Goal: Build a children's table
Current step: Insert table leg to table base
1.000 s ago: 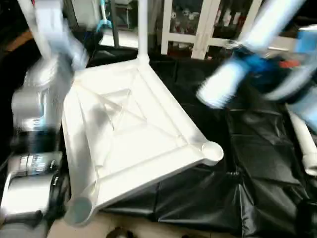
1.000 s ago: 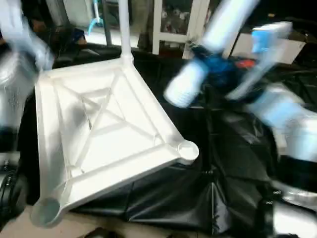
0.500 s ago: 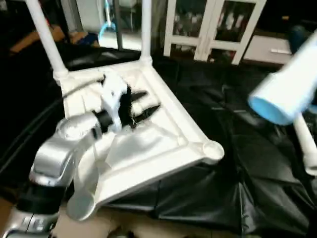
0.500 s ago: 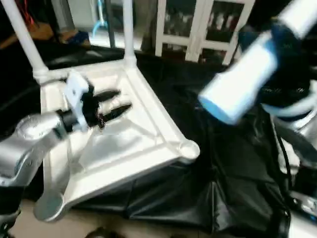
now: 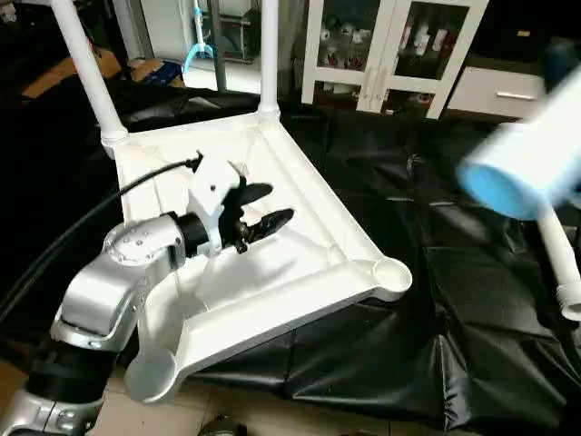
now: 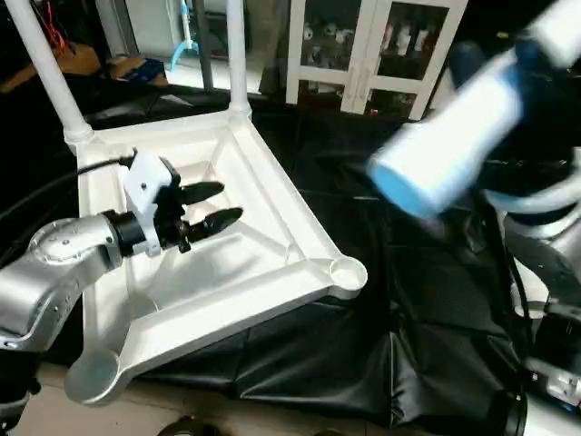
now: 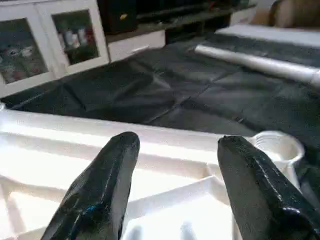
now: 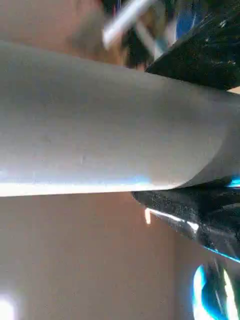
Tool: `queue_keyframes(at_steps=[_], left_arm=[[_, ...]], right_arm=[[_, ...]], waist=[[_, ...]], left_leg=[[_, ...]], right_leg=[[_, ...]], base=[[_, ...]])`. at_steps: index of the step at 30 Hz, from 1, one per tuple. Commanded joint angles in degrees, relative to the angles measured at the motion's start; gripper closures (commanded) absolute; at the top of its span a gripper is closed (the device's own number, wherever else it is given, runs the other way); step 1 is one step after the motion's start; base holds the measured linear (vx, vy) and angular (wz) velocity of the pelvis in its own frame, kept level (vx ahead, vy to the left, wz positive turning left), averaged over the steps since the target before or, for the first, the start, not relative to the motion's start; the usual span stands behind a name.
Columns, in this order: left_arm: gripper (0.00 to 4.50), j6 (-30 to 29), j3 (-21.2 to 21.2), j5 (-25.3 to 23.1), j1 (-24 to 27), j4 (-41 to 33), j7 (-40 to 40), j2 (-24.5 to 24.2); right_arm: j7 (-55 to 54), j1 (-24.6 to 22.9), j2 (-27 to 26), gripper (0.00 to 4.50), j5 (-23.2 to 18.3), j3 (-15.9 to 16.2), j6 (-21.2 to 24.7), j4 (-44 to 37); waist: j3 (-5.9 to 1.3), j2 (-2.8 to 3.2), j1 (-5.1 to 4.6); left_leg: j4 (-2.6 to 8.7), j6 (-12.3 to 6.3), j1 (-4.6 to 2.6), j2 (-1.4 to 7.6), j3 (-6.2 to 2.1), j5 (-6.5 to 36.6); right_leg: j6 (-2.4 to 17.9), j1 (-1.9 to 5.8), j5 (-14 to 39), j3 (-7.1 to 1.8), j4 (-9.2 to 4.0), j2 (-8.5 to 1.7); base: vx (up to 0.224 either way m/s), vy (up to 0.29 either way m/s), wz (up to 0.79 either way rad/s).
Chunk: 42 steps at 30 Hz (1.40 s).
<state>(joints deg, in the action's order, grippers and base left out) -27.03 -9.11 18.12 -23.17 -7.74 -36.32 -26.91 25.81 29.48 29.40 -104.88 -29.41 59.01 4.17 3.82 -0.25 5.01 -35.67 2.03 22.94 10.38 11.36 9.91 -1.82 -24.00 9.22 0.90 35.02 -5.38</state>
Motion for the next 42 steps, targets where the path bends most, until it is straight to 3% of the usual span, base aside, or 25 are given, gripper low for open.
queue_keyframes(at_steps=[1,2,5,6,8,10,13,17,18,24,34,35,37,38,42], left_arm=[[1.59,1.22,-2.06,-2.45,0.15,-0.07,1.28,0.25],[1.59,2.95,-3.45,-4.54,0.75,0.52,2.75,1.14],[1.59,4.87,-5.08,-6.53,1.48,0.90,4.03,2.24],[1.59,5.63,-6.15,-7.48,1.95,0.66,4.24,2.75],[1.59,6.65,-7.23,-8.43,2.38,0.46,4.37,3.57],[1.59,7.49,-8.21,-9.29,2.60,0.64,4.40,4.58],[1.59,8.76,-9.99,-11.14,2.95,1.29,4.41,4.81],[1.59,10.99,-12.21,-14.27,3.82,2.64,4.42,3.94],[1.59,11.39,-12.47,-14.75,3.96,3.01,4.43,3.86],[1.59,12.06,-13.55,-16.33,5.24,4.14,3.87,4.17],[1.59,10.53,-14.27,-17.20,6.38,5.03,2.13,3.77],[1.59,11.11,-14.66,-18.94,5.93,6.76,2.79,3.40],[1.59,11.30,-14.63,-19.69,5.63,7.62,3.27,3.37],[1.59,11.10,-14.41,-20.53,5.18,8.69,4.09,3.49],[1.59,9.94,-14.49,-19.74,4.70,10.04,2.38,3.52]], right_arm=[[-4.60,0.59,-0.23,2.69,10.37,2.20,-4.43,-2.94],[-7.07,0.59,-1.56,2.69,17.87,3.01,-7.94,-5.06],[-9.29,-0.02,-2.40,2.69,21.07,3.34,-9.40,-6.70],[-10.85,-1.27,-1.32,2.69,25.46,5.40,-10.31,-8.26],[-14.67,-2.66,-0.39,2.69,27.55,6.97,-10.75,-8.25],[-17.54,-3.90,-0.54,2.69,26.28,6.53,-11.80,-7.55],[-20.93,-4.49,-2.32,2.69,24.62,4.63,-11.19,-7.65],[-24.25,-4.02,-4.30,2.69,23.62,2.63,-11.02,-8.02],[-24.87,-3.80,-4.56,2.69,23.14,2.33,-11.21,-7.85],[-27.57,-3.55,-4.57,2.69,20.96,2.59,-11.55,-8.07],[-27.84,-3.58,-4.02,2.69,23.08,3.89,-10.22,-9.94],[-23.15,-4.54,-1.18,2.69,31.65,7.99,-12.77,-12.45],[-20.59,-5.05,0.29,2.69,36.22,10.37,-14.60,-13.78],[-18.03,-5.57,1.40,2.69,40.42,12.71,-16.58,-15.19],[-15.95,-6.53,1.66,2.69,43.09,14.61,-18.04,-15.76]], waist=[[-4.58,-0.25,-0.18],[-4.46,-0.71,-0.37],[-4.75,-0.69,-0.50],[-4.71,-0.85,-0.42],[-4.62,-0.85,-0.49],[-4.46,-0.96,-0.61],[-4.38,-1.18,-0.93],[-3.97,-1.59,-2.16],[-3.98,-1.46,-2.20],[-3.61,-1.79,-3.36],[-3.68,-1.86,-3.18],[-3.69,-1.77,-3.05],[-3.76,-1.83,-3.02],[-3.73,-1.74,-2.88],[-3.75,-1.73,-2.99]], left_leg=[[5.14,5.98,-1.74,1.66,-1.09,15.93],[5.18,6.17,-1.24,1.68,-1.08,15.09],[5.08,5.46,-1.52,1.63,-0.98,15.22],[5.10,4.94,-1.60,1.73,-0.94,14.94],[5.06,4.61,-1.60,1.65,-0.78,14.04],[5.02,4.24,-1.83,1.71,-0.62,14.25],[5.07,3.47,-1.44,1.58,-0.74,13.98],[5.15,2.95,-1.07,1.46,-0.75,14.23],[5.16,2.88,-1.14,1.46,-0.80,14.44],[5.24,2.90,-1.01,1.50,-0.90,15.88],[4.90,0.86,-0.78,1.56,-0.48,11.14],[4.95,1.41,-0.61,1.65,-0.56,10.71],[4.89,1.50,-0.68,1.61,-0.50,10.60],[5.03,1.66,-0.68,1.74,-0.62,11.29],[5.09,1.62,-0.99,1.77,-0.73,13.94]], right_leg=[[5.77,1.11,22.60,-0.44,-4.57,-1.75],[4.94,1.14,22.91,-0.57,-4.64,-1.73],[4.85,1.17,22.62,-0.64,-4.65,-1.73],[5.02,1.14,21.77,-0.67,-4.59,-1.65],[4.82,1.21,19.71,-0.76,-4.46,-1.36],[4.69,0.91,18.92,-0.86,-4.66,-1.27],[4.41,1.26,17.62,-0.83,-4.45,-1.23],[3.15,1.25,19.49,-0.84,-4.76,-1.16],[3.01,1.20,19.76,-0.83,-4.80,-1.16],[2.87,0.93,21.31,-0.80,-4.97,-1.10],[5.07,0.97,13.82,-0.89,-4.28,-0.91],[4.87,1.12,14.11,-0.80,-4.35,-0.84],[4.82,1.22,14.03,-0.88,-4.33,-0.94],[4.73,1.26,15.22,-0.96,-4.36,-1.20],[5.19,1.04,17.53,-0.99,-4.64,-1.23]], base=[[0.000,0.000,0.00],[0.000,0.000,0.00],[0.000,0.000,0.00],[0.000,0.000,0.00],[0.000,0.000,0.00],[0.000,0.000,0.00],[0.000,0.000,0.00],[0.000,0.000,0.00],[0.000,0.000,0.00],[0.000,0.000,0.00],[0.000,0.000,0.00],[0.000,0.000,0.00],[0.000,0.000,0.00],[0.000,0.000,0.00],[0.000,0.000,0.00]])
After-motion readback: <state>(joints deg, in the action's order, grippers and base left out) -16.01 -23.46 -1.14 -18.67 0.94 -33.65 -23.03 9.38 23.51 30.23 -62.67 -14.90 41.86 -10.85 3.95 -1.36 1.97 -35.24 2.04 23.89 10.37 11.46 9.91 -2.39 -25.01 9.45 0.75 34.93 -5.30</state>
